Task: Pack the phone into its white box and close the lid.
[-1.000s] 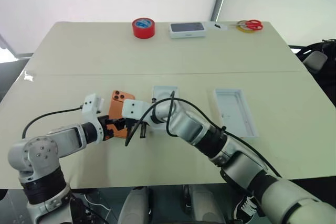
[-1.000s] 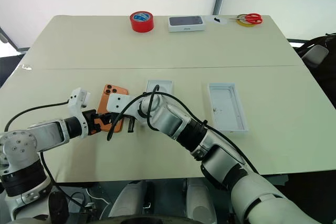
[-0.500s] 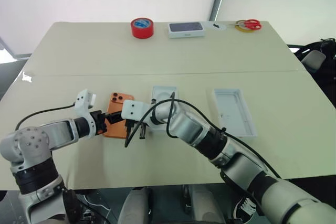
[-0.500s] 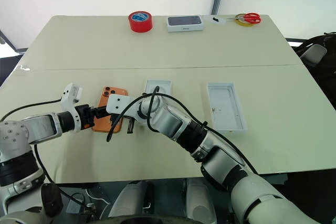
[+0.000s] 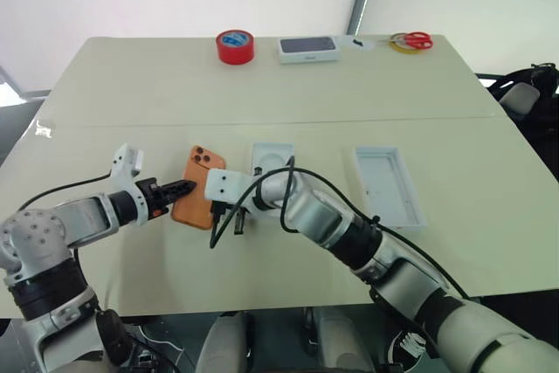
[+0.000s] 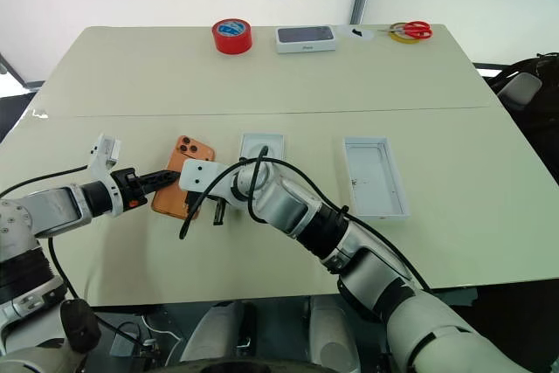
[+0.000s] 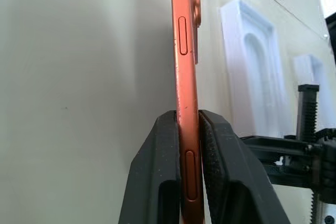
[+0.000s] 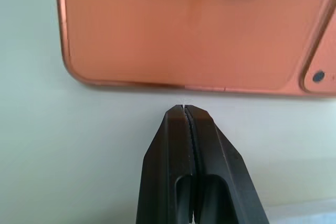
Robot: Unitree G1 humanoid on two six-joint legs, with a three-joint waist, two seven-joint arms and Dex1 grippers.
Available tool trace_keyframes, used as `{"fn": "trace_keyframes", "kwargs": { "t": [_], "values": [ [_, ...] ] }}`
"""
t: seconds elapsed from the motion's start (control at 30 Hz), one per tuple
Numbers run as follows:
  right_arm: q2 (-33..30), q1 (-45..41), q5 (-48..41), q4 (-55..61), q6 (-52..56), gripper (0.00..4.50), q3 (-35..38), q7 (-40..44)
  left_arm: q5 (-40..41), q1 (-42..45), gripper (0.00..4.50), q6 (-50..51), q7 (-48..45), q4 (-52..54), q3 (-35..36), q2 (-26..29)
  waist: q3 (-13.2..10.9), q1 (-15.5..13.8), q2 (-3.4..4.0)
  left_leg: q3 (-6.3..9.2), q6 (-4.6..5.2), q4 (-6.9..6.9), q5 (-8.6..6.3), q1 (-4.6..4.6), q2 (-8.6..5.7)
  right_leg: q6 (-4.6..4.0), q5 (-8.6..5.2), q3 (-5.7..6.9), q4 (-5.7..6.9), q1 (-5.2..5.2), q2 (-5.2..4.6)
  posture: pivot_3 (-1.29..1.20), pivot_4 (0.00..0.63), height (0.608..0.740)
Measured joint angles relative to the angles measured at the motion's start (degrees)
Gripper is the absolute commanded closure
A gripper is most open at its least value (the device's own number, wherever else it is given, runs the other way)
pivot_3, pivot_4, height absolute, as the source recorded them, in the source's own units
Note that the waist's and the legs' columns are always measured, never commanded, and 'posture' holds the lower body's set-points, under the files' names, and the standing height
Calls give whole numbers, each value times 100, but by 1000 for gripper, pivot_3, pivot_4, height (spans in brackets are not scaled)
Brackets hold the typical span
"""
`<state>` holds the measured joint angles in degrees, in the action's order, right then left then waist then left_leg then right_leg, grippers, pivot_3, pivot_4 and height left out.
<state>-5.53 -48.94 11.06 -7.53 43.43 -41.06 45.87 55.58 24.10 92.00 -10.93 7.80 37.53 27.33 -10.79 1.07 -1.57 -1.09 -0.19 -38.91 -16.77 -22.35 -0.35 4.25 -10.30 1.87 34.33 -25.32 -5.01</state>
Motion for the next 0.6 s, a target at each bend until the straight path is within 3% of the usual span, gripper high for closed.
{"fn": "trace_keyframes", "kwargs": {
  "t": [0.03,0.1,0.3,0.6],
  "values": [
    [-9,0,0,7,3,4500,0,4,25,0,3904,0,24,-12,9,-3,0,0,0,0,0,0,0,0,1,0,0,0,0,0,0,0,150,732],
    [-34,0,0,30,14,4500,1,9,135,-7,4405,0,85,-55,55,-26,0,0,0,-1,-1,0,0,0,0,0,0,0,-1,0,0,0,150,732],
    [-382,15,-68,441,189,4500,248,78,501,-37,4456,2,367,-138,282,-139,0,-11,0,-1,-1,0,0,-3,1,0,0,0,-2,-2,-1,0,150,732],
    [-1295,644,-1403,2089,-33,4500,2077,684,1445,679,4456,-21,1675,-290,1280,-1287,-5,-111,-12,4,3,-9,-2,-11,-8,2,1,4,-17,11,-8,0,150,732]
  ]
}}
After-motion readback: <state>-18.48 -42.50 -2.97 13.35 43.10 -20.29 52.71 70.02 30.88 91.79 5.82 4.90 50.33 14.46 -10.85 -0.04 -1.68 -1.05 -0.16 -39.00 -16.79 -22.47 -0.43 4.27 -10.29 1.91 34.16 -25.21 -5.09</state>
